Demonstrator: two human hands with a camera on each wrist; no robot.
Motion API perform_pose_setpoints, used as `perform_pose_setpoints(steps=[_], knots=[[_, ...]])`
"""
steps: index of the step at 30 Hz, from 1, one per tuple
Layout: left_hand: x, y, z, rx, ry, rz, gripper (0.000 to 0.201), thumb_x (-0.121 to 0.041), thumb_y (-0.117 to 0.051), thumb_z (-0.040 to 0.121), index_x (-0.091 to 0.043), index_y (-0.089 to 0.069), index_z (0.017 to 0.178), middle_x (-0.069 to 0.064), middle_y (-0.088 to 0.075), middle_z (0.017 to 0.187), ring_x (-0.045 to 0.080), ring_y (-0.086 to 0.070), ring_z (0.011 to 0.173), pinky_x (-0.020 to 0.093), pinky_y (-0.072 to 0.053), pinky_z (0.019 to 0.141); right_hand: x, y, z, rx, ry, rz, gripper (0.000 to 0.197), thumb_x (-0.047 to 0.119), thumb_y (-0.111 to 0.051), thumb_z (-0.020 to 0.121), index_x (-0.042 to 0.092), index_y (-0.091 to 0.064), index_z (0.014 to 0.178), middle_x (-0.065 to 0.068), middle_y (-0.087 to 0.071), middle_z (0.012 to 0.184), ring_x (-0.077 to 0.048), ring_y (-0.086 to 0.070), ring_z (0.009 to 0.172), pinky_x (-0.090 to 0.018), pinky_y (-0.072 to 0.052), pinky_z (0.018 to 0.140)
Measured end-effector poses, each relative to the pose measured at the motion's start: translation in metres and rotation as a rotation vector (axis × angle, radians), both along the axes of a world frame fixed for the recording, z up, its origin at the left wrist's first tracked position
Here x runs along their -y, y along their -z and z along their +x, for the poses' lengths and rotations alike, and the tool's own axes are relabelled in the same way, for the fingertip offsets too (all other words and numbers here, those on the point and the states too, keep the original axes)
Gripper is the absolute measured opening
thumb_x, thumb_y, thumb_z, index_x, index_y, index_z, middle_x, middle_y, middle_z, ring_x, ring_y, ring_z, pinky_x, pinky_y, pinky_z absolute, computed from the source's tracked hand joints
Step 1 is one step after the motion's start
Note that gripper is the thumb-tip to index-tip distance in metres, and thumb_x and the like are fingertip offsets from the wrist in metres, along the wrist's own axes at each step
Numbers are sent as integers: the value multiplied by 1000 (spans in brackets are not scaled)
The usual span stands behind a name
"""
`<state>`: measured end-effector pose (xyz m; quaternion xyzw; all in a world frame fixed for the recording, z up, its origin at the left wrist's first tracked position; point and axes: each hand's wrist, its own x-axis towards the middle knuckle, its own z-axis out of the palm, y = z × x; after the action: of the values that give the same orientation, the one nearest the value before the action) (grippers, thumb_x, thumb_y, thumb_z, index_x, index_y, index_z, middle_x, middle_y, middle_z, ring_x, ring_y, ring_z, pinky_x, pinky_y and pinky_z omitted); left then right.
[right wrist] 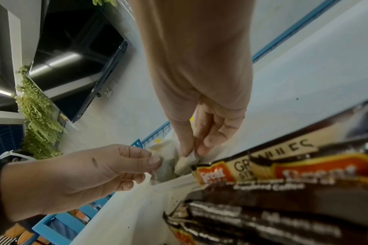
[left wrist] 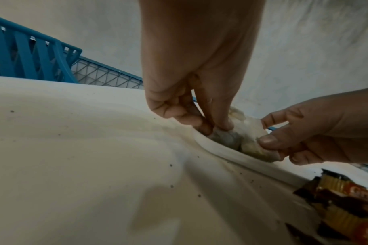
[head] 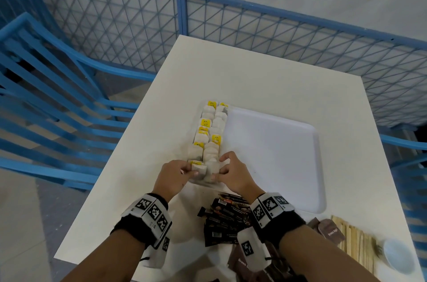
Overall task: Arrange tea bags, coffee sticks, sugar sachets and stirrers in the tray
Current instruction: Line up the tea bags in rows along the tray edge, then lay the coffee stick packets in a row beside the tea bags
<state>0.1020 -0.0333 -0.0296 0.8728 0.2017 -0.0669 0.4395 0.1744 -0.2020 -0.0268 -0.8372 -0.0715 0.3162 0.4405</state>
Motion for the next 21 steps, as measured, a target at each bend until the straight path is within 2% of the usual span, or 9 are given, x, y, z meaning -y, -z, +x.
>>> perform_pose_setpoints(steps=[1, 3, 5, 7, 10, 12, 14, 18, 21], knots=[[0, 0, 1, -4, -1, 8, 18, -18, -71, 80, -17, -58, 68, -5, -55, 68, 6, -47, 62, 6, -35, 57, 0, 1, 1, -2, -3, -10, 47, 10, -76, 73, 19, -41, 102, -3, -59, 73, -10, -50, 64, -18, -41, 59], [0, 1, 1, -25, -10, 30, 28, -19, -71, 80, -26, -52, 61, -9, -55, 63, 10, -49, 64, 11, -34, 57, -1, 1, 1, -4, -7, -25, 47, 10, -76, 74, 18, -41, 104, -4, -59, 75, -10, -50, 63, -17, -42, 59], [-1, 3, 1, -59, 0, 62, 32, -23, -71, 81, -31, -48, 59, -11, -56, 63, 16, -52, 69, 23, -39, 64, -1, 1, 1, 0, -19, -36, 49, 10, -76, 74, 15, -40, 107, -2, -58, 72, -10, -50, 63, -16, -41, 58], [-2, 3, 2, -86, 4, 105, 27, -29, -69, 82, -28, -50, 63, -8, -57, 67, 18, -55, 73, 28, -43, 71, -2, 0, 1, 17, -32, -54, 51, 10, -76, 75, 12, -39, 111, 0, -56, 70, -13, -51, 65, -17, -41, 58], [-1, 3, 1, -94, -4, 189, 22, -35, -65, 84, -23, -52, 72, -6, -57, 73, 21, -58, 82, 31, -44, 77, -4, 0, 0, 48, -39, -88, 55, 12, -76, 74, 11, -37, 114, -6, -57, 77, -18, -51, 71, -25, -44, 63], [0, 4, -2, -99, -2, 212, 23, -38, -64, 84, -21, -50, 75, -8, -52, 70, 21, -56, 80, 30, -43, 72, -3, -3, -1, 45, -41, -101, 56, 14, -75, 75, 12, -36, 114, -7, -57, 81, -16, -52, 72, -23, -43, 63], [-1, 3, -7, -109, -16, 200, 26, -40, -64, 83, -19, -51, 76, -9, -48, 67, 18, -52, 74, 29, -38, 66, 2, -9, -2, 55, -43, -104, 51, 16, -74, 77, 13, -38, 113, -1, -56, 77, -12, -52, 68, -16, -40, 58], [-4, -4, -21, -64, -14, 127, 29, -37, -66, 83, -21, -48, 68, -5, -50, 63, 12, -47, 60, 23, -36, 56, 27, -21, -7, 177, -60, -145, 19, 21, -66, 85, 13, -54, 98, 3, -57, 74, -7, -50, 65, -15, -40, 58], [11, -16, -33, 23, 229, 83, 26, -27, -65, 84, -28, -47, 66, -10, -51, 67, 5, -47, 60, 13, -35, 55, 52, -28, -17, 276, -169, -200, 8, 21, -62, 87, 13, -64, 89, 6, -58, 81, -1, -49, 69, -9, -38, 61]])
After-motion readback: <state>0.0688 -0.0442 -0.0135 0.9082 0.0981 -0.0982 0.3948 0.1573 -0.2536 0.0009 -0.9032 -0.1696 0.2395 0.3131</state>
